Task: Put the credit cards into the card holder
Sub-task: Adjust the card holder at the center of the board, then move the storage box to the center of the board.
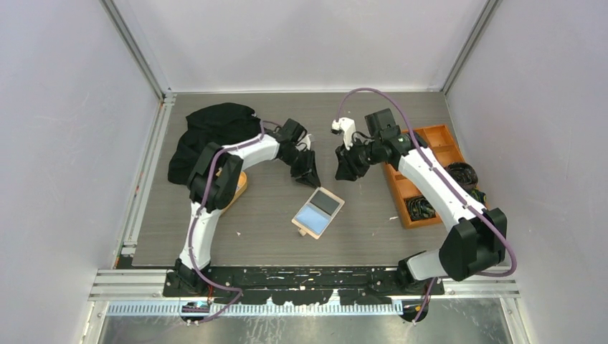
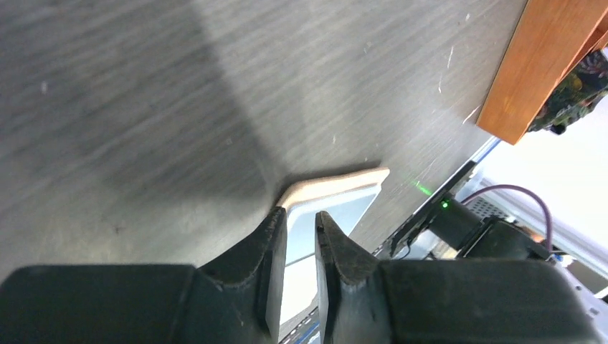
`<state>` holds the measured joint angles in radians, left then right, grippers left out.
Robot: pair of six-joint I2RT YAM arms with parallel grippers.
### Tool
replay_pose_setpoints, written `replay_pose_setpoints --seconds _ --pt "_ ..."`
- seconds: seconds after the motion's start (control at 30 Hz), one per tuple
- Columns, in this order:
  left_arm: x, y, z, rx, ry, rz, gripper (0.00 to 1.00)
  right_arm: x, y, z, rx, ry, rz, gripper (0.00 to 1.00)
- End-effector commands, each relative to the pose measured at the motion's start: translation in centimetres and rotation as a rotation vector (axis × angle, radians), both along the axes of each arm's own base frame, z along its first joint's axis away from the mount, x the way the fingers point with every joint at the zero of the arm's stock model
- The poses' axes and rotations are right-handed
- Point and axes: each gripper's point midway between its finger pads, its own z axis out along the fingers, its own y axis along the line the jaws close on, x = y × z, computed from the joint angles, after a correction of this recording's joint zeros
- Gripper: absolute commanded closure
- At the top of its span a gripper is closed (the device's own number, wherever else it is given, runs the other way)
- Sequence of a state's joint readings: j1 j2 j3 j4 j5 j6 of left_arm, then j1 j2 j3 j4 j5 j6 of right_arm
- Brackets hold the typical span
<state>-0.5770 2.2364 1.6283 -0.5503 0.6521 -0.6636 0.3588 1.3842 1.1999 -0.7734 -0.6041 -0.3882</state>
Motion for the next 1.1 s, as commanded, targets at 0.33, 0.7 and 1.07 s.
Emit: replay_pose_setpoints --seconds 0.33,0.7,1.07 --pt "-0.2 18.4 12.9 0.338 -0.84 0.317 0.38 1.3 5.7 3.7 0.248 0.25 0.175 0.07" --pt "2.0 26.4 7.2 0.394 -0.52 0.568 0.2 1.7 6.6 -0.2 0.192 0.234 0.131 0.1" --pt "4.0 19.4 4.4 0.156 -0.337 0.467 0.31 1.9 6.5 -0.9 0.178 0.251 0.126 0.1"
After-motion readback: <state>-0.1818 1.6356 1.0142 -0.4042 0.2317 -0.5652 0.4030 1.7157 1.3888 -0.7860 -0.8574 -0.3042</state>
